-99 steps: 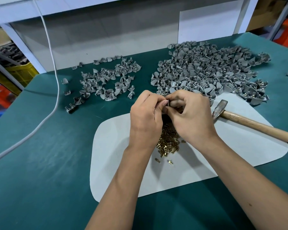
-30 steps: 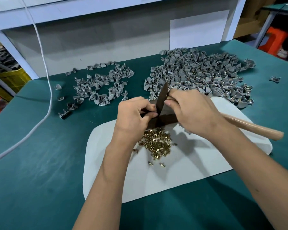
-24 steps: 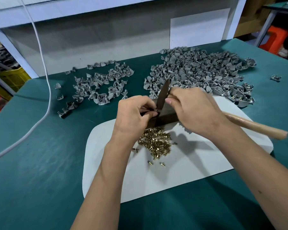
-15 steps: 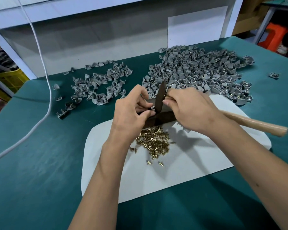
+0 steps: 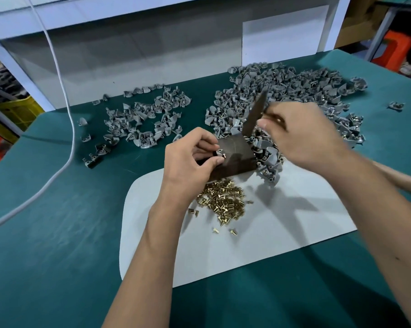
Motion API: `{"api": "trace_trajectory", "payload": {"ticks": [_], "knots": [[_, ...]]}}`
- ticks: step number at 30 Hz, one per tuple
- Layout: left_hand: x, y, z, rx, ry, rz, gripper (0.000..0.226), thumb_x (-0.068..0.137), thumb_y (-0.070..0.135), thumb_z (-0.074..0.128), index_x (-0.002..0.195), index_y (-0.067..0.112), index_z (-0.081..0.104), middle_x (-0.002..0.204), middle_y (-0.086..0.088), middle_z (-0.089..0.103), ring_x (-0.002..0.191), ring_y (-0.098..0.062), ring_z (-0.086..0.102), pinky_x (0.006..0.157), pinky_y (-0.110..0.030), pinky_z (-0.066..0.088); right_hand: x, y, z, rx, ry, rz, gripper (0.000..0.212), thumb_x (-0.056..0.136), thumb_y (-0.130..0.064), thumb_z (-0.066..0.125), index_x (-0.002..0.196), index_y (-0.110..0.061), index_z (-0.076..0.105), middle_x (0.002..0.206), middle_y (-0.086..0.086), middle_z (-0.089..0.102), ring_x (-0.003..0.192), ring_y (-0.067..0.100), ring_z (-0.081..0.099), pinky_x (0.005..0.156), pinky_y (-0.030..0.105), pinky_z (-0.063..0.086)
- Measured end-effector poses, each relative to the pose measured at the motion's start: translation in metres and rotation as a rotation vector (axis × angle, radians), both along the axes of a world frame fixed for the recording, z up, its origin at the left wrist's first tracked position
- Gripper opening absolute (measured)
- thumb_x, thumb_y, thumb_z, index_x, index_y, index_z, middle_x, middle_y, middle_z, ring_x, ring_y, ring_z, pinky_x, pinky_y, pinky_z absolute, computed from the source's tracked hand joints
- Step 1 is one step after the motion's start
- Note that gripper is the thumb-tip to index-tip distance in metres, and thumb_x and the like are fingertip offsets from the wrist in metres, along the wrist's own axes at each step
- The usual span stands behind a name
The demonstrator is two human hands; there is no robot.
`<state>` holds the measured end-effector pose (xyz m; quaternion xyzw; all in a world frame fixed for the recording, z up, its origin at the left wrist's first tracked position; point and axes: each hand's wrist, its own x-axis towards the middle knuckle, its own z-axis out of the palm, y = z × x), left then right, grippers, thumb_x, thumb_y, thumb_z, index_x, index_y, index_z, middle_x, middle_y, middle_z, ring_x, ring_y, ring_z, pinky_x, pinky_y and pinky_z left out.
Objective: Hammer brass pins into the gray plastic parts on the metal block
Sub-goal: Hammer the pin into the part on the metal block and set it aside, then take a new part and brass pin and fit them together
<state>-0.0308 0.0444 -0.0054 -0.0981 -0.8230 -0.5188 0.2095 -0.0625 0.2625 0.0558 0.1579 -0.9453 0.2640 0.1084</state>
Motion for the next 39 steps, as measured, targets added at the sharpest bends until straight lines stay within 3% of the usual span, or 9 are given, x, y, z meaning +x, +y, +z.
{"api": "trace_trajectory", "payload": {"ticks": [5, 8, 11, 14, 16, 20, 23, 32, 39], "knots": [[0.003, -0.004, -0.001, 0.100, -0.054, -0.010, 0.041, 0.075, -0.005, 0.085, 0.108, 0.014, 0.070, 0.094, -0.007, 0.072, 0.092, -0.015, 0.073, 0.086, -0.021, 0.058, -0.003, 0.051, -0.003, 0.198, -0.154, -0.182, 0.030, 0.084, -0.036, 0.080, 0.066, -0.034, 0.057, 0.074, -0.005, 0.063, 0.075, 0.030, 0.059, 0.068, 0.038, 0.051], [0.002, -0.004, -0.001, 0.062, -0.052, 0.008, 0.045, 0.076, -0.003, 0.085, 0.116, 0.013, 0.072, 0.106, -0.006, 0.071, 0.096, -0.014, 0.072, 0.089, -0.020, 0.057, 0.007, 0.068, -0.013, 0.283, -0.224, -0.348, 0.024, 0.075, -0.031, 0.085, 0.067, -0.031, 0.063, 0.075, -0.002, 0.065, 0.076, 0.032, 0.060, 0.064, 0.034, 0.046], [0.000, -0.004, -0.003, 0.029, -0.051, 0.045, 0.033, 0.077, 0.000, 0.085, 0.108, 0.009, 0.078, 0.113, -0.002, 0.068, 0.103, -0.012, 0.069, 0.090, -0.022, 0.057, 0.012, 0.073, -0.019, 0.319, -0.282, -0.394, 0.021, 0.075, -0.027, 0.084, 0.064, -0.030, 0.066, 0.075, 0.002, 0.067, 0.077, 0.033, 0.061, 0.062, 0.034, 0.048], [-0.001, -0.004, -0.004, 0.024, -0.055, 0.064, 0.022, 0.078, 0.002, 0.086, 0.098, 0.009, 0.080, 0.114, -0.001, 0.068, 0.107, -0.010, 0.068, 0.088, -0.022, 0.058, 0.011, 0.066, -0.011, 0.327, -0.285, -0.365, 0.021, 0.078, -0.028, 0.083, 0.065, -0.029, 0.066, 0.085, 0.005, 0.073, 0.085, 0.034, 0.065, 0.073, 0.038, 0.056], [0.001, -0.004, -0.005, 0.038, -0.043, 0.058, 0.020, 0.079, 0.001, 0.085, 0.092, 0.016, 0.080, 0.112, -0.002, 0.069, 0.106, -0.011, 0.068, 0.088, -0.023, 0.058, 0.009, 0.050, -0.004, 0.270, -0.152, -0.327, 0.015, 0.083, -0.028, 0.080, 0.075, -0.030, 0.068, 0.095, 0.006, 0.075, 0.092, 0.033, 0.066, 0.080, 0.039, 0.056], [0.001, -0.004, -0.005, 0.022, -0.015, 0.087, 0.021, 0.079, -0.001, 0.084, 0.084, 0.019, 0.079, 0.107, -0.004, 0.071, 0.100, -0.010, 0.070, 0.087, -0.022, 0.058, 0.011, -0.018, -0.006, 0.065, -0.138, -0.074, 0.003, 0.090, -0.030, 0.077, 0.089, -0.028, 0.075, 0.085, -0.005, 0.074, 0.077, 0.014, 0.069, 0.075, 0.029, 0.057], [0.000, -0.006, -0.006, -0.014, 0.003, 0.121, 0.018, 0.078, 0.000, 0.084, 0.084, 0.017, 0.080, 0.104, -0.002, 0.073, 0.098, -0.010, 0.070, 0.085, -0.025, 0.059, 0.011, -0.057, -0.019, 0.039, -0.128, -0.005, 0.011, 0.089, -0.038, 0.076, 0.092, -0.027, 0.074, 0.091, -0.003, 0.074, 0.084, 0.018, 0.068, 0.083, 0.033, 0.058], [-0.001, -0.008, -0.008, -0.180, 0.058, 0.151, 0.011, 0.083, 0.008, 0.078, 0.092, 0.015, 0.082, 0.096, 0.005, 0.077, 0.096, -0.005, 0.067, 0.087, -0.027, 0.054, 0.001, -0.077, -0.027, 0.108, -0.080, -0.095, 0.008, 0.089, -0.022, 0.074, 0.096, -0.019, 0.076, 0.088, 0.007, 0.072, 0.081, 0.028, 0.068, 0.078, 0.037, 0.060], [0.001, -0.007, -0.007, -0.064, 0.048, 0.199, 0.025, 0.081, 0.003, 0.081, 0.100, 0.020, 0.079, 0.098, 0.006, 0.077, 0.091, -0.006, 0.073, 0.087, -0.028, 0.060, 0.004, -0.075, -0.029, 0.013, -0.032, 0.002, 0.009, 0.094, -0.015, 0.068, 0.097, -0.023, 0.073, 0.094, 0.006, 0.071, 0.084, 0.025, 0.065, 0.072, 0.031, 0.052]]}}
